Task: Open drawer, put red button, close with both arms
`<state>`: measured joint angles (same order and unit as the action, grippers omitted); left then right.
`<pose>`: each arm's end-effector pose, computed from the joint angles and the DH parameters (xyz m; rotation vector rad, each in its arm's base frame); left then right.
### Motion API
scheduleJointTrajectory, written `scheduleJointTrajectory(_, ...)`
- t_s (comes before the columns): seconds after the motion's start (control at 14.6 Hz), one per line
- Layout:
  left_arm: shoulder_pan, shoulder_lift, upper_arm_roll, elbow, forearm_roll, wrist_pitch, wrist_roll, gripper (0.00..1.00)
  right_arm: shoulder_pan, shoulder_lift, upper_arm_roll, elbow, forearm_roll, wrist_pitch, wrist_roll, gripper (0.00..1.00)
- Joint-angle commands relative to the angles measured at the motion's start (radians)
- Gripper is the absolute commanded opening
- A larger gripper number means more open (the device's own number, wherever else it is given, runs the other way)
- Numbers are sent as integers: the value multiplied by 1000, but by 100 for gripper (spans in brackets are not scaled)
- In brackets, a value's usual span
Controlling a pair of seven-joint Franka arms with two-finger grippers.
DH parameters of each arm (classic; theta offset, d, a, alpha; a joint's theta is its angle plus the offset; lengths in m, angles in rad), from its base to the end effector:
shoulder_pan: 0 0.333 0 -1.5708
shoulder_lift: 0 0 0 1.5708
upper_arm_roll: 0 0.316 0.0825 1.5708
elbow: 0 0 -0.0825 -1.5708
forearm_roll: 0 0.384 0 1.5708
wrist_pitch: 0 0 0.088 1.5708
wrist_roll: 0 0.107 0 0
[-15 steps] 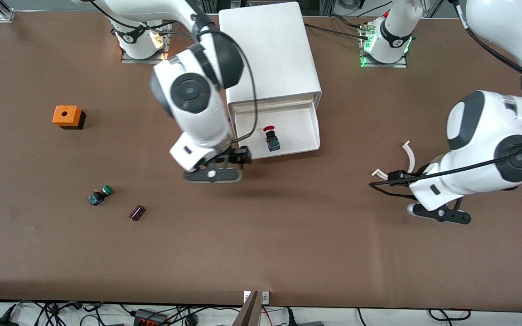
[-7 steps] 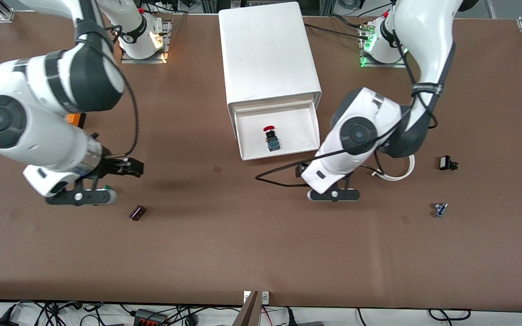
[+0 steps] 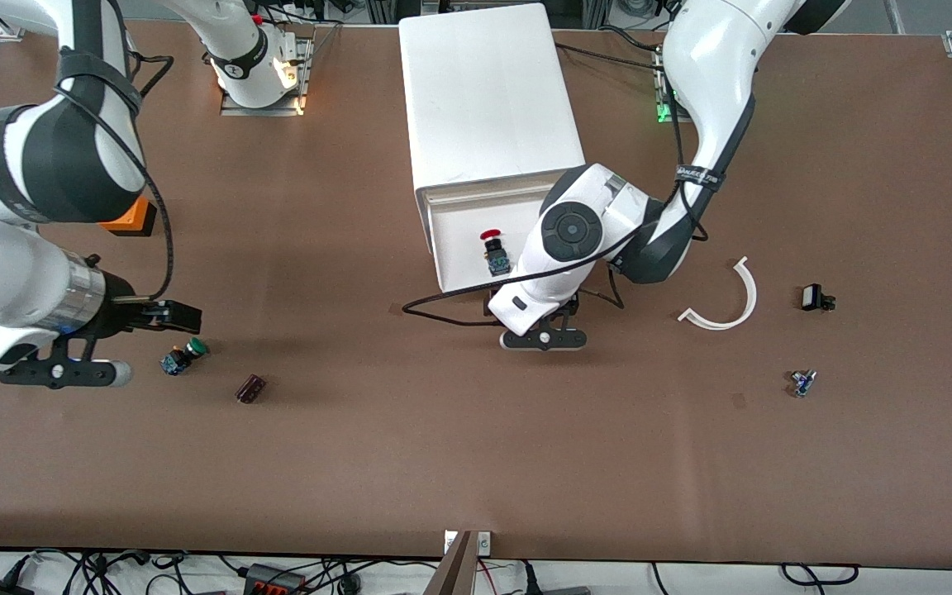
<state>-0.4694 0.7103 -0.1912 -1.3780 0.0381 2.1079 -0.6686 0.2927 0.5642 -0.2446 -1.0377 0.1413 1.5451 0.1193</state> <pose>0.5979 -0.4250 0.3020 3.0498 0.0553 -0.0469 0.6984 0.0997 0.5217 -3.1333 0.0575 0.0690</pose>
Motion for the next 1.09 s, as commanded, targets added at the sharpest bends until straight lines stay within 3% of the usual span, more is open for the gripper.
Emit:
scheduleJointTrajectory(0.0,-49,-44,4,-70,28,11,-25,100,-55,-156,31,-187,12,105,-15,100)
scheduleJointTrajectory(0.27,-23,-120,-36,-202,14,12,-26,100,-196,-277,142,-291,-40,106,-38,100)
scheduleJointTrajectory(0.48,-5,-126,-86,-233,-47,7,-80,100,-295,-336,220,-321,-95,69,-116,100)
scheduleJointTrajectory(0.82,-3,-146,-128,-300,-61,6,-183,100,-305,-369,228,-343,-152,4,-162,100)
scheduleJointTrajectory(1.03,-3,-155,-160,-329,-61,6,-244,100,-302,-455,231,-473,-154,50,-150,100)
